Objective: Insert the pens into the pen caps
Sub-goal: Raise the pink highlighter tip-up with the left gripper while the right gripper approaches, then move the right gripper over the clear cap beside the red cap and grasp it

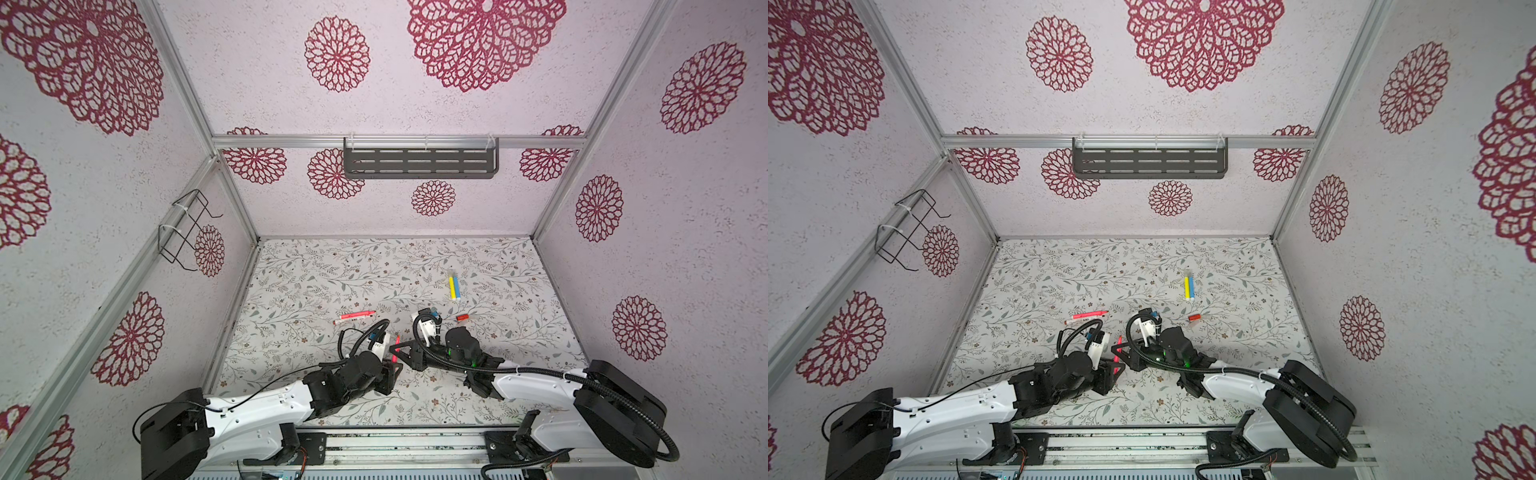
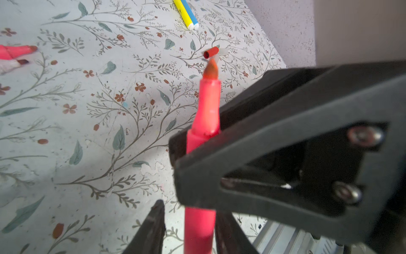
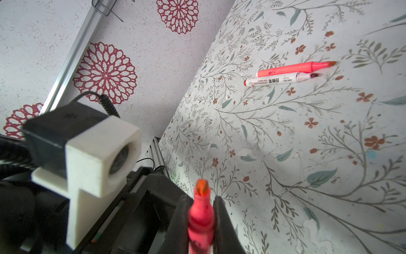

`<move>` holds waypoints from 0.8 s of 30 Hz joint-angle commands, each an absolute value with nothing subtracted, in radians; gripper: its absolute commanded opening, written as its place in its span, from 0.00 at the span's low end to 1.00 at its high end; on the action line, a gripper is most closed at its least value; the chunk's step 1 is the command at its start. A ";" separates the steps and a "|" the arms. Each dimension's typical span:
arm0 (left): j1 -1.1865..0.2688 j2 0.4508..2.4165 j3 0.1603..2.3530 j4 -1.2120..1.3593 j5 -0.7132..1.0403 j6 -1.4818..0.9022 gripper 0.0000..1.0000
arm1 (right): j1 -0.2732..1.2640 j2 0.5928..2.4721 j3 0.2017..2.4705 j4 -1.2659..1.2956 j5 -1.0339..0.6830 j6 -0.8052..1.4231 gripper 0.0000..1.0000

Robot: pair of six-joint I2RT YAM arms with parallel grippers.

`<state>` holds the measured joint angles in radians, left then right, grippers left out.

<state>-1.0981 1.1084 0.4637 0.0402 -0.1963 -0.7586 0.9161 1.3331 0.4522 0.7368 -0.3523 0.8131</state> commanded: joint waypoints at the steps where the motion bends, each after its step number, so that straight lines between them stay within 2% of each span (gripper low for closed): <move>1: -1.105 1.102 0.494 0.054 -0.237 -0.739 0.32 | 0.927 1.309 0.462 0.787 -0.350 0.821 0.01; 4: -1.104 1.075 0.487 0.051 -0.259 -0.741 0.20 | 0.928 1.308 0.455 0.788 -0.341 0.824 0.04; 6: -1.101 1.060 0.479 0.049 -0.264 -0.744 0.11 | 0.928 1.300 0.451 0.787 -0.331 0.825 0.11; 8: -1.098 1.048 0.472 0.042 -0.271 -0.748 0.04 | 0.928 1.285 0.448 0.771 -0.312 0.825 0.24; 10: -1.096 1.038 0.464 0.034 -0.274 -0.750 0.02 | 0.926 1.257 0.449 0.732 -0.282 0.819 0.30; 11: -1.095 1.036 0.461 0.031 -0.276 -0.753 0.01 | 0.927 1.235 0.453 0.688 -0.250 0.815 0.37; 14: -1.094 1.020 0.448 0.032 -0.274 -0.759 0.00 | 0.910 1.152 0.494 0.454 -0.115 0.791 0.60; 15: -1.092 1.015 0.444 0.034 -0.273 -0.759 0.00 | 0.899 1.131 0.513 0.373 -0.070 0.786 0.64; 19: -1.094 1.006 0.430 0.053 -0.250 -0.757 0.00 | 0.792 1.037 0.598 -0.037 0.121 0.790 0.63; 22: -1.095 1.013 0.425 0.070 -0.238 -0.758 0.00 | 0.637 0.990 0.614 -0.196 0.123 0.802 0.47; 24: -1.098 1.018 0.424 0.082 -0.233 -0.756 0.00 | 0.561 0.978 0.620 -0.253 0.115 0.780 0.44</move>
<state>-1.0988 1.0195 0.4358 0.0410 -0.2405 -0.7494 0.6315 0.9977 0.6018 -0.0143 0.0422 0.8043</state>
